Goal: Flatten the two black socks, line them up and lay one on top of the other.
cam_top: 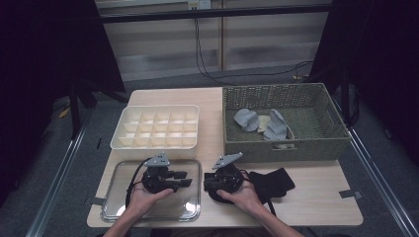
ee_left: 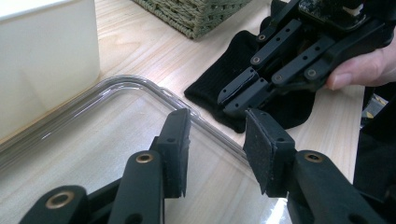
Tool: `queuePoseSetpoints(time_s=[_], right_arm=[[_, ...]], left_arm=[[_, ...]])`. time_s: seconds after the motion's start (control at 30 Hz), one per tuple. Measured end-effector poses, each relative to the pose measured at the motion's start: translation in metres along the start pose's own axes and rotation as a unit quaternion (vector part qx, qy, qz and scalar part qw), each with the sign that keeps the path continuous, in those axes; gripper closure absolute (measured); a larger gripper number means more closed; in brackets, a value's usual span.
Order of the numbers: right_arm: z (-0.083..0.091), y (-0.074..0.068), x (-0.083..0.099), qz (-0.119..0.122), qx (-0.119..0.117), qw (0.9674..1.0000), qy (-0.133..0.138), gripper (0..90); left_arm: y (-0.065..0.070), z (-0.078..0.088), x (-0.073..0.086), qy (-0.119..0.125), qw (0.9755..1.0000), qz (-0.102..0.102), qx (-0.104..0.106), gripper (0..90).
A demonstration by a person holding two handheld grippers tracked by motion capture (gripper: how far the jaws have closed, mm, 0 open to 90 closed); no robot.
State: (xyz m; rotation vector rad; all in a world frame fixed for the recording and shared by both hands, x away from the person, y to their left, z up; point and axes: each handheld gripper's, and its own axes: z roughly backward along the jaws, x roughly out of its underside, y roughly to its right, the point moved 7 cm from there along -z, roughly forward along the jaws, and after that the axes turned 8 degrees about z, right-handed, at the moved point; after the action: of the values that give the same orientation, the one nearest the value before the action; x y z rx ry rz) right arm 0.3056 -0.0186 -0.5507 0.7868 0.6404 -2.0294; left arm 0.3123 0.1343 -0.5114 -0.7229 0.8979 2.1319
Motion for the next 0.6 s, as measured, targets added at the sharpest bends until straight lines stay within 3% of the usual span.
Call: queuePoseSetpoints(time_s=[0.17,0.2,0.6], right_arm=[[0.001,0.002,-0.001,-0.02,-0.012,0.9997,0.008,87.2],[0.005,0.004,-0.004,-0.034,-0.021,0.999,0.02,87.3],[0.031,0.004,-0.021,-0.045,-0.033,0.9958,0.072,87.3]], left_arm=[[0.0,0.001,0.0,0.004,1.0,0.004,0.0,60.4],[-0.001,0.002,0.0,0.004,1.0,0.002,0.001,60.5],[0.001,-0.002,0.002,0.001,1.0,0.002,0.005,60.5]])
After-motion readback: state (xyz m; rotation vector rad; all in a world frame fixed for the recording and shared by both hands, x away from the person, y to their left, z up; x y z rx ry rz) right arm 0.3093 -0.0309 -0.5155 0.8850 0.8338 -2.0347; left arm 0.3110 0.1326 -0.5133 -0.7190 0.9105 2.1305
